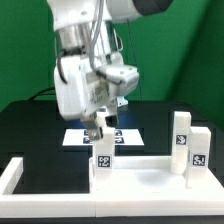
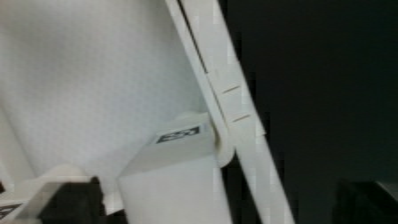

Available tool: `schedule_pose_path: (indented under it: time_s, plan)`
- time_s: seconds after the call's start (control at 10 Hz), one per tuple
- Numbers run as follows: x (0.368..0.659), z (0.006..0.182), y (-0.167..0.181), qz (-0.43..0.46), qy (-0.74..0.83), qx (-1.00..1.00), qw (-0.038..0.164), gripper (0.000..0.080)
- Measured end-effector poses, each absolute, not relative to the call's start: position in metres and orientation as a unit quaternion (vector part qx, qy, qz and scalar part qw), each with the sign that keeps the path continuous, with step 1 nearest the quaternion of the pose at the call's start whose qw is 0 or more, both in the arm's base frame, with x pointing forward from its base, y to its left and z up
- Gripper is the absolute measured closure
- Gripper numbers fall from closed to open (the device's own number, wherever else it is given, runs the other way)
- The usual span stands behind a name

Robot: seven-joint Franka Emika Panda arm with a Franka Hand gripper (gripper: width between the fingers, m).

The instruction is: Assemble desk

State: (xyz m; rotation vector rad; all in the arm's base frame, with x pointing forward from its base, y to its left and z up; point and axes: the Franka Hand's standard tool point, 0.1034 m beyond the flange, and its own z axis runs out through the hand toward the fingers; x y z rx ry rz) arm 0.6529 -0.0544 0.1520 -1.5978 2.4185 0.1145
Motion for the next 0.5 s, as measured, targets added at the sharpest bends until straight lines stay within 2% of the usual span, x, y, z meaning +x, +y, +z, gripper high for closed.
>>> schedule_pose_path:
  time_s: [0.1,0.2,0.5]
  plan:
    - [0.6574,0.1711,-0.0532,0.038,0.826,-0.547,0.131,0.0151]
    - [0.6588,0.1756,-0.0550,0.036,0.826,-0.547,0.134,0.0150]
    - [0.6579,0.1712,-0.0555,0.036,0.825,-0.548,0.132,0.0150]
